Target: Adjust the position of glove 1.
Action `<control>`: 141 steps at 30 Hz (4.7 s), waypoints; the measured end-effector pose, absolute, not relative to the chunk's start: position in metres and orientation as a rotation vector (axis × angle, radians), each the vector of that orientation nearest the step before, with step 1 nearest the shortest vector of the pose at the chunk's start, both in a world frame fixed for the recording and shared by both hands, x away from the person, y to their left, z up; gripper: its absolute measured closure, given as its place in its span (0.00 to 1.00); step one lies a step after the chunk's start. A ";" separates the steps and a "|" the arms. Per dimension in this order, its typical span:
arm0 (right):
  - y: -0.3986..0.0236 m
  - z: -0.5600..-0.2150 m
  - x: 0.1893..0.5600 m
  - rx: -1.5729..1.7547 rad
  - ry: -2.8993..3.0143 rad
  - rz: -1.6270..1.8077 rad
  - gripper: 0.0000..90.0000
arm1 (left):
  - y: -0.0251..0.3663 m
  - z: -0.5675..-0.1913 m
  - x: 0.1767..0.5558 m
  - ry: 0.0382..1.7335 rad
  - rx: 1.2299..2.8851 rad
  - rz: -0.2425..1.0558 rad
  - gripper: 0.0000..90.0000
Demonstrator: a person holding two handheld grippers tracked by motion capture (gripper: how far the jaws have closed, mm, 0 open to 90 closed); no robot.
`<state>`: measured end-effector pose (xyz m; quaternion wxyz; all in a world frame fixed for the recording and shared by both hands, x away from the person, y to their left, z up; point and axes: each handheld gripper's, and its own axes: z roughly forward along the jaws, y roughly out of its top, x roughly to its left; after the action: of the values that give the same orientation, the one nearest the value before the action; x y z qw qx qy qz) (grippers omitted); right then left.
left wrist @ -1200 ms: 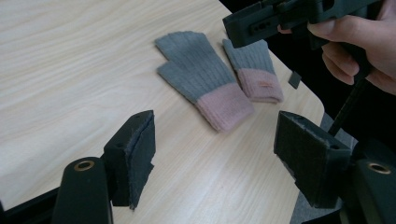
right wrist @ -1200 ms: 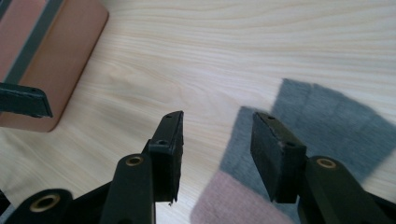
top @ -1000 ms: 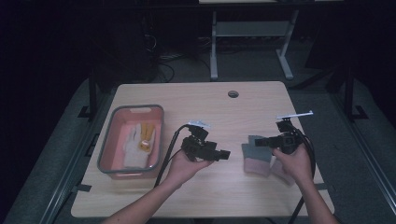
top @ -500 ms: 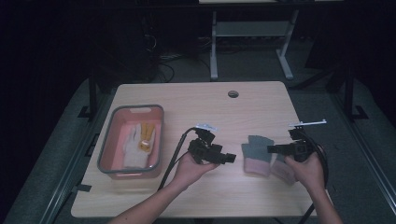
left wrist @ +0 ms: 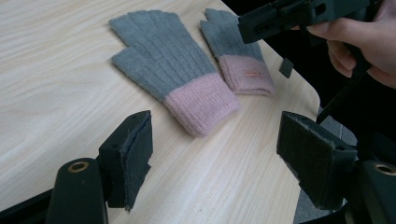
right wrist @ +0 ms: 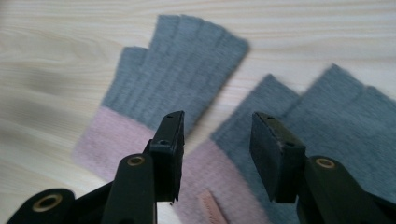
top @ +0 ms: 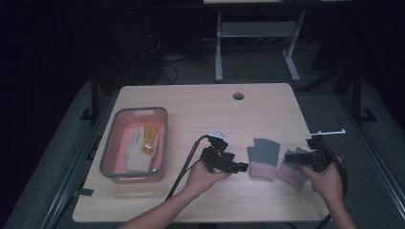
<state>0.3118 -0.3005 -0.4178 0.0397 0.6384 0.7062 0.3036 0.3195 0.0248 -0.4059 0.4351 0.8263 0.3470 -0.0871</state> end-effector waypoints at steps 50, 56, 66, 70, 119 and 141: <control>-0.306 -0.434 0.300 1.888 2.112 0.768 0.95 | 0.026 -0.417 0.318 0.884 2.060 -0.228 0.30; -0.293 -0.413 0.302 1.818 2.135 0.809 0.95 | 0.028 -0.416 0.319 0.888 2.053 -0.226 0.30; -0.245 -0.404 0.320 1.652 2.286 0.815 0.95 | 0.031 -0.417 0.321 0.907 2.046 -0.225 0.30; -0.232 -0.407 0.326 1.598 2.323 0.800 0.95 | 0.033 -0.419 0.322 0.915 2.043 -0.229 0.30; -0.271 -0.429 0.328 1.859 2.219 1.019 0.60 | -0.017 -0.451 0.344 1.021 2.009 -0.385 0.41; -0.282 -0.458 0.327 1.987 2.177 1.131 0.57 | -0.032 -0.467 0.346 1.070 2.043 -0.407 0.44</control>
<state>0.3272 -0.2817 -0.4576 -0.0077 0.6293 0.6896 0.3583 0.3460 -0.0319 -0.4672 0.3893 0.8036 0.4208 -0.1603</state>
